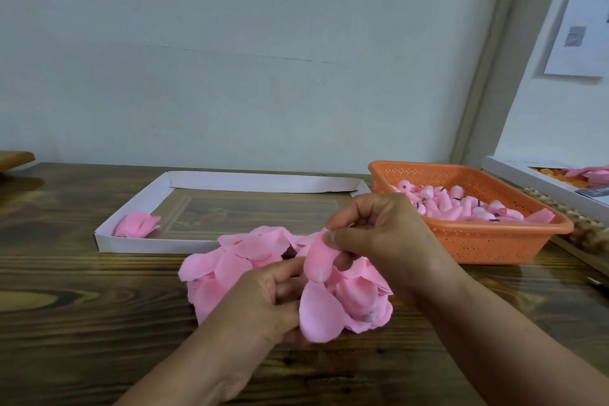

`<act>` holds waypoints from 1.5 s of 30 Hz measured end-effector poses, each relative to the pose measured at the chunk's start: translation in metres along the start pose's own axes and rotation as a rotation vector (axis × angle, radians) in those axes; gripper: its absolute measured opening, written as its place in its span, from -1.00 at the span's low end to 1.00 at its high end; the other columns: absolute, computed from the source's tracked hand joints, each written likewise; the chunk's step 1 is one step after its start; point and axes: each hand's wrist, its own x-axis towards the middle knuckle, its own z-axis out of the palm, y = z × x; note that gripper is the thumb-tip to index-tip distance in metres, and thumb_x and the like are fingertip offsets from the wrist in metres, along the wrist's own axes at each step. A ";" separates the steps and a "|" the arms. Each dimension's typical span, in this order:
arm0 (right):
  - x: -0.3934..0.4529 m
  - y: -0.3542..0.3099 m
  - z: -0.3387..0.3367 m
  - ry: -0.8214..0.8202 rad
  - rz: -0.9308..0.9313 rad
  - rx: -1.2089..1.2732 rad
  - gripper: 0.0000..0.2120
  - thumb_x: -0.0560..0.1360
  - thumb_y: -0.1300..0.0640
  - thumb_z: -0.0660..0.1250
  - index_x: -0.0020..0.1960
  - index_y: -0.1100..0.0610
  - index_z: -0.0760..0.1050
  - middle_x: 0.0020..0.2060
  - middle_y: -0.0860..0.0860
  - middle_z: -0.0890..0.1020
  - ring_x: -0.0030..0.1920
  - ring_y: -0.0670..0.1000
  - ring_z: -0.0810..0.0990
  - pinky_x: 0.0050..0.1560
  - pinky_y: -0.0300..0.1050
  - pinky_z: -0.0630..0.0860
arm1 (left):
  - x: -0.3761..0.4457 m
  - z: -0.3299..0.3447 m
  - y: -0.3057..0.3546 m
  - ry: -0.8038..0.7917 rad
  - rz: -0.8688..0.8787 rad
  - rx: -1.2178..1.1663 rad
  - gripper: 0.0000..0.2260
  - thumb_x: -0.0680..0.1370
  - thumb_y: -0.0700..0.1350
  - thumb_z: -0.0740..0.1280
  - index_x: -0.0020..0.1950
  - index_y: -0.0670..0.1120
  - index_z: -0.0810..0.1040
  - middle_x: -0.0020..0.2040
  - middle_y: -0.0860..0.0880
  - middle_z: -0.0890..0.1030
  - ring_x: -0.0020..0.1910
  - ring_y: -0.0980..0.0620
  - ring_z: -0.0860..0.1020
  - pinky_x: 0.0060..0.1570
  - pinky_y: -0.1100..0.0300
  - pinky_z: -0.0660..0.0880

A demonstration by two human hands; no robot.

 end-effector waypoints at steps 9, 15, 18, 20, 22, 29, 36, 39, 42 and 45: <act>-0.003 -0.005 0.006 -0.037 -0.106 -0.224 -0.86 0.37 0.41 0.42 -0.33 0.26 0.55 -0.40 0.21 0.62 -0.48 -0.03 0.57 -0.39 -0.11 0.54 | 0.000 0.005 0.004 0.082 0.085 -0.051 -0.83 0.41 -0.21 0.43 -0.13 0.06 0.71 -0.28 -0.07 0.70 -0.40 0.11 0.61 -0.43 0.32 0.49; -0.005 -0.005 0.008 -0.075 -0.118 -0.279 -0.88 0.36 0.43 0.39 -0.32 0.27 0.57 -0.50 0.01 0.59 -0.47 -0.05 0.56 -0.37 -0.11 0.53 | 0.000 0.005 0.013 0.068 0.035 -0.115 -0.93 0.30 -0.19 0.45 -0.27 -0.07 0.72 -0.33 -0.09 0.68 -0.45 0.08 0.61 -0.50 0.33 0.47; -0.006 -0.008 0.007 -0.119 -0.096 -0.261 -0.91 0.37 0.41 0.41 -0.28 0.29 0.57 -0.43 0.17 0.63 -0.44 -0.03 0.58 -0.36 -0.15 0.54 | -0.001 0.000 0.019 0.024 0.018 -0.124 -0.90 0.23 -0.14 0.45 -0.31 -0.11 0.70 -0.33 -0.10 0.66 -0.44 0.07 0.61 -0.48 0.32 0.49; -0.006 -0.010 0.007 -0.142 -0.089 -0.244 -0.92 0.38 0.40 0.42 -0.26 0.30 0.57 -0.39 0.23 0.64 -0.42 0.02 0.60 -0.33 -0.12 0.56 | -0.001 -0.002 0.022 0.014 0.010 -0.131 -0.91 0.23 -0.15 0.44 -0.32 -0.11 0.70 -0.33 -0.11 0.66 -0.44 0.06 0.60 -0.48 0.32 0.49; -0.007 -0.011 0.006 -0.162 -0.076 -0.240 -0.93 0.39 0.40 0.40 -0.25 0.29 0.57 -0.37 0.25 0.64 -0.40 0.05 0.61 -0.30 -0.08 0.58 | -0.002 -0.001 0.024 0.012 -0.004 -0.131 -0.93 0.23 -0.15 0.44 -0.33 -0.11 0.69 -0.35 -0.10 0.65 -0.45 0.06 0.60 -0.48 0.32 0.49; -0.009 -0.015 0.004 -0.200 -0.019 -0.237 -0.84 0.35 0.18 0.49 -0.23 0.25 0.57 -0.43 0.12 0.64 -0.39 0.06 0.60 -0.31 -0.05 0.54 | -0.002 0.001 0.025 0.055 -0.017 -0.129 -0.70 0.05 -0.07 0.52 -0.26 -0.12 0.71 -0.36 -0.11 0.66 -0.47 0.05 0.60 -0.51 0.32 0.47; -0.010 -0.014 0.008 -0.174 -0.012 -0.303 -0.89 0.36 0.25 0.48 -0.26 0.18 0.55 -0.55 -0.05 0.52 -0.49 -0.09 0.47 -0.46 -0.27 0.40 | -0.002 0.005 0.021 0.070 0.001 -0.105 -0.69 0.09 -0.05 0.51 -0.21 -0.10 0.71 -0.35 -0.10 0.66 -0.47 0.07 0.60 -0.51 0.33 0.47; -0.008 -0.013 0.007 -0.156 -0.016 -0.307 -0.88 0.37 0.35 0.43 -0.28 0.18 0.57 -0.53 -0.05 0.54 -0.47 -0.09 0.50 -0.42 -0.27 0.46 | -0.003 0.002 0.018 0.047 0.010 -0.102 -0.68 0.11 -0.07 0.52 -0.18 -0.15 0.71 -0.30 -0.15 0.67 -0.41 0.04 0.62 -0.45 0.31 0.50; -0.007 -0.011 0.005 -0.156 0.002 -0.272 -0.87 0.37 0.39 0.42 -0.29 0.21 0.58 -0.49 -0.02 0.58 -0.44 -0.07 0.54 -0.40 -0.29 0.49 | -0.003 -0.002 0.015 -0.010 0.003 -0.120 -0.83 0.29 -0.19 0.46 -0.14 -0.16 0.71 -0.20 -0.23 0.69 -0.30 -0.01 0.66 -0.37 0.29 0.54; -0.007 -0.008 0.005 -0.151 0.031 -0.219 -0.87 0.36 0.42 0.42 -0.29 0.24 0.58 -0.48 0.01 0.61 -0.42 -0.05 0.57 -0.38 -0.28 0.51 | -0.004 -0.006 0.013 -0.019 -0.028 -0.131 -0.73 0.52 -0.36 0.22 -0.16 -0.18 0.71 -0.17 -0.29 0.68 -0.27 -0.06 0.68 -0.36 0.27 0.55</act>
